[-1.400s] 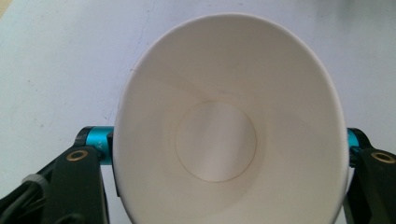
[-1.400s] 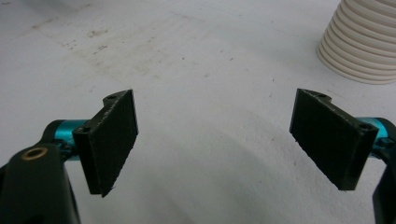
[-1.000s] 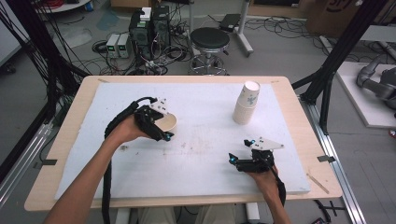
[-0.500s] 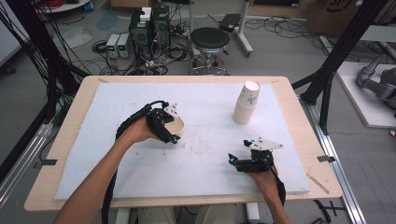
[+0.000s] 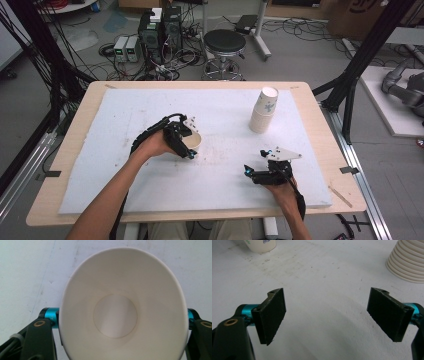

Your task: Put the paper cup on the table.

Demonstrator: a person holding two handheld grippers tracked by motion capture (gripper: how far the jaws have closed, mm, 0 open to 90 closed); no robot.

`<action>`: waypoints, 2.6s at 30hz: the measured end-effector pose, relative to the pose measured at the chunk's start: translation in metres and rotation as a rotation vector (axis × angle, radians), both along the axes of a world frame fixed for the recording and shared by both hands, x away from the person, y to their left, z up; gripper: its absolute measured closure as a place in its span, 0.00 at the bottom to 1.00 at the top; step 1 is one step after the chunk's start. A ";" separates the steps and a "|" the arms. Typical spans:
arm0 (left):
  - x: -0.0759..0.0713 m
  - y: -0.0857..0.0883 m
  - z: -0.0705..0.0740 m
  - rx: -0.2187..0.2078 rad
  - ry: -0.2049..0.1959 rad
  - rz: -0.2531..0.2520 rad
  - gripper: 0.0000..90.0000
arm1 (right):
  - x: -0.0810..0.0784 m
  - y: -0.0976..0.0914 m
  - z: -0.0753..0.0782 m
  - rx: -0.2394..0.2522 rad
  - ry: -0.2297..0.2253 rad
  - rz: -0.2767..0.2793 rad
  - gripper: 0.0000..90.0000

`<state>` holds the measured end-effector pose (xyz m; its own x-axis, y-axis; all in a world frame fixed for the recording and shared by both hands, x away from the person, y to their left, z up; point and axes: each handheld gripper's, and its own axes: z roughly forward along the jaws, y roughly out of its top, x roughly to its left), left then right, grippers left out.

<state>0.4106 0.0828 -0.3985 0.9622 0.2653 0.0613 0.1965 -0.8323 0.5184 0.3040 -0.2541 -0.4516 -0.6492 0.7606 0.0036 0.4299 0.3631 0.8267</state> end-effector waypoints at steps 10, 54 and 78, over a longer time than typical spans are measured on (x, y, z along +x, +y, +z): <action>0.002 0.000 -0.003 0.010 -0.002 0.016 0.26 | 0.000 0.000 0.000 -0.005 -0.003 0.003 0.18; -0.114 0.143 -0.033 -0.549 -0.219 0.445 0.18 | 0.001 -0.003 0.000 0.032 0.008 0.008 0.18; -0.131 0.153 -0.054 -0.635 -0.280 0.518 0.18 | -0.004 -0.003 0.000 0.034 -0.041 0.043 0.18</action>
